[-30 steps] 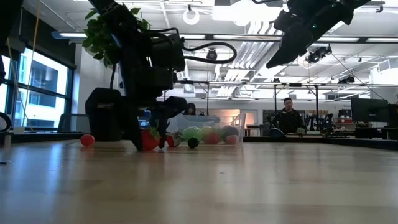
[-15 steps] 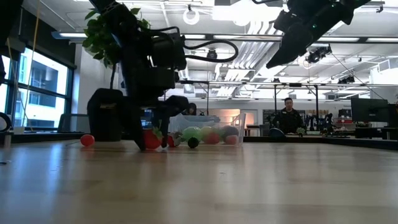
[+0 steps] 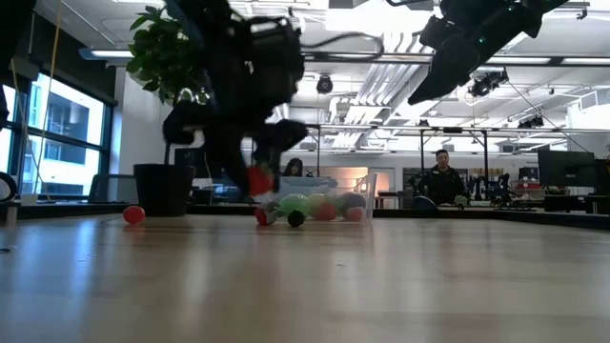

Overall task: Pick and placing Produce into tupperware
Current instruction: Put the bottom strawberry into the transparent bin

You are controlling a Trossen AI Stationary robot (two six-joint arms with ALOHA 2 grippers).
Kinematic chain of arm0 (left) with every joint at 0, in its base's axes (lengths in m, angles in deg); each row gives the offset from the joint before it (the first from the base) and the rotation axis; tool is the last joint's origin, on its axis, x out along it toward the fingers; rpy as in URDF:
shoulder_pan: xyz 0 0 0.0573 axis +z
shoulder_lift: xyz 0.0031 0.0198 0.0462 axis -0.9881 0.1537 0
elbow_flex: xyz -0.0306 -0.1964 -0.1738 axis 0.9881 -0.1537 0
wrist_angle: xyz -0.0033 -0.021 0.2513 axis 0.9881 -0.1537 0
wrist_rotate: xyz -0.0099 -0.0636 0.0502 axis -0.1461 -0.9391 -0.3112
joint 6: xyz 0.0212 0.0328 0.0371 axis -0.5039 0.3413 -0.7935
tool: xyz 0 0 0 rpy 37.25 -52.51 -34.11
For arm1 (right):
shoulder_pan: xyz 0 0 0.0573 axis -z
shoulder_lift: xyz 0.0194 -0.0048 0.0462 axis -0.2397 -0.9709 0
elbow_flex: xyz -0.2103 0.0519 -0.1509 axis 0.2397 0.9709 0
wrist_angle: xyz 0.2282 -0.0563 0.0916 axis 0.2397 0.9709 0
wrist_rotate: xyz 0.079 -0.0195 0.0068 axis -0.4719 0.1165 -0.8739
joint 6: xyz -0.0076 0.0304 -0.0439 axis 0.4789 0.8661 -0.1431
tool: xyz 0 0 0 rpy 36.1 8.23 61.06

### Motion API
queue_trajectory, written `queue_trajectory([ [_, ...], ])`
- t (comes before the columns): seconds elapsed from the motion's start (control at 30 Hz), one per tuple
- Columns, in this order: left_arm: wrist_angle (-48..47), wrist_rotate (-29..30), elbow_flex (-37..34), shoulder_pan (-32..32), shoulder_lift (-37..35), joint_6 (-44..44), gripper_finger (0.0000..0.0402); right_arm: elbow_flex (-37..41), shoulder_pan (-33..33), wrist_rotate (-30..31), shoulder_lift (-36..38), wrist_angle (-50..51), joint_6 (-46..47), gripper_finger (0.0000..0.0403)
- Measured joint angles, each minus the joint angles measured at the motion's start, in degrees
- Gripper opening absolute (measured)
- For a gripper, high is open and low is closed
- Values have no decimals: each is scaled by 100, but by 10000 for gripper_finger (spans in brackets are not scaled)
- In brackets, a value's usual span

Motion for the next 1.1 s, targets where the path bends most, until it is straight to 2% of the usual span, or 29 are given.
queue_trajectory([
  [0.13,-350,126,692,0,0,-5,186,0,-1,0,2,0,0,76],
  [0.33,-676,628,1947,197,0,-52,185,0,-2,0,0,0,2,76],
  [0.53,-687,502,2887,810,-2,152,177,0,0,0,1,0,1,76],
  [0.73,-45,-88,3000,1594,-5,981,190,0,-2,0,1,0,2,76],
  [0.93,131,113,3002,1882,347,1138,172,0,0,-2,2,1,1,76],
  [1.1,86,148,3000,1823,910,1203,191,0,1,-2,0,0,1,76],
])
